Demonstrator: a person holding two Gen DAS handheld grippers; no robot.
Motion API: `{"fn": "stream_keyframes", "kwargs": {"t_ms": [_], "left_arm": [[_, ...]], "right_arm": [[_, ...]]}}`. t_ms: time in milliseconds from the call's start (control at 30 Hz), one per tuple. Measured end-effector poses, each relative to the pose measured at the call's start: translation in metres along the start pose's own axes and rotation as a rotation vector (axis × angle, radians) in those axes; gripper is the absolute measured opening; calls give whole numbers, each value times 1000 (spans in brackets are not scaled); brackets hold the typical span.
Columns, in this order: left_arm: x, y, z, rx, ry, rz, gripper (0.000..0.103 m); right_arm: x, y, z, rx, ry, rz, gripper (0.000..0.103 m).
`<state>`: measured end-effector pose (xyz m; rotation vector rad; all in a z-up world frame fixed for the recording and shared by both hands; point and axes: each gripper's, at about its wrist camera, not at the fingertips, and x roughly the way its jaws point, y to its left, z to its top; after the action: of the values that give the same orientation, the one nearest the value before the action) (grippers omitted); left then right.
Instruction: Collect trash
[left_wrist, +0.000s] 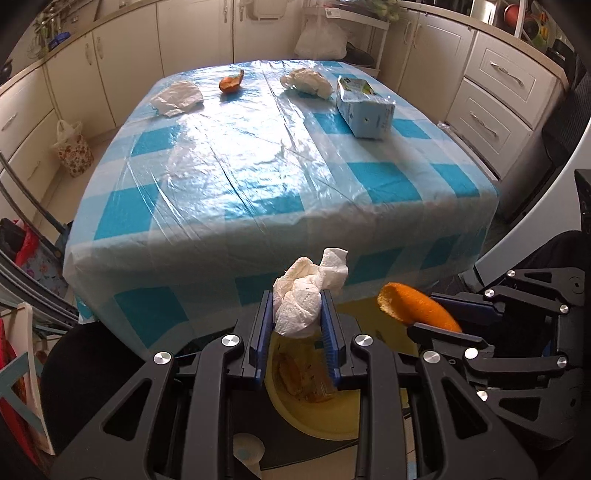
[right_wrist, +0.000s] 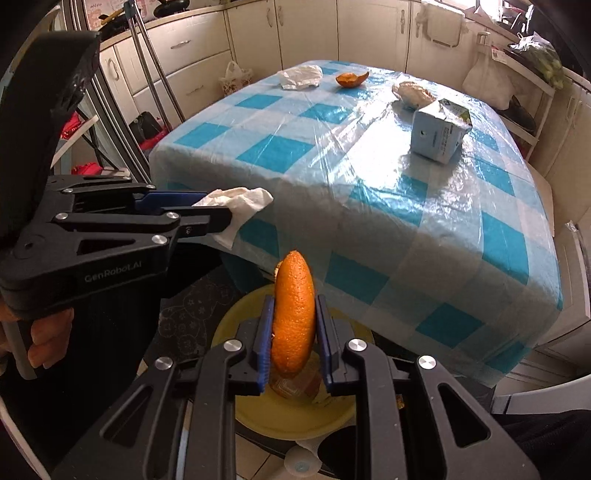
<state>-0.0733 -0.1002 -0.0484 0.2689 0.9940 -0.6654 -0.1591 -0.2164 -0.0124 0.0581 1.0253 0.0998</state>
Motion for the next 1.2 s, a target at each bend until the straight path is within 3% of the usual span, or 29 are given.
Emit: {"fn": "stream_keyframes", "kwargs": {"t_ms": [67,167,300,433,567,867,1033,1200], "left_arm": [[7,-6,-7,11,28,-2,24],[17,-12,-15,31,74,-2,27],[16,-17,-22,54,74,14,39],[-4,-20,-24,67,-12,60,57],[-30,-15,-23,54,-143,160,67],[-96,51,-20,-234,-404,328,84],[-104,80,-32,-316,-453,412,88],[-103,88,-34,-343,-443,407,88]], "right_arm": [[5,2,-4,-2,27,-19,35],[5,0,-6,16,27,-48,43],[-2,-11,-8,74,-5,-79,53],[-11,-20,-5,144,-75,-108,63],[-28,-24,-1,185,-179,-130,71],[-67,-22,6,203,-397,-202,82],[-75,-20,9,194,-442,-233,84],[-74,-17,10,179,-443,-247,84]]}}
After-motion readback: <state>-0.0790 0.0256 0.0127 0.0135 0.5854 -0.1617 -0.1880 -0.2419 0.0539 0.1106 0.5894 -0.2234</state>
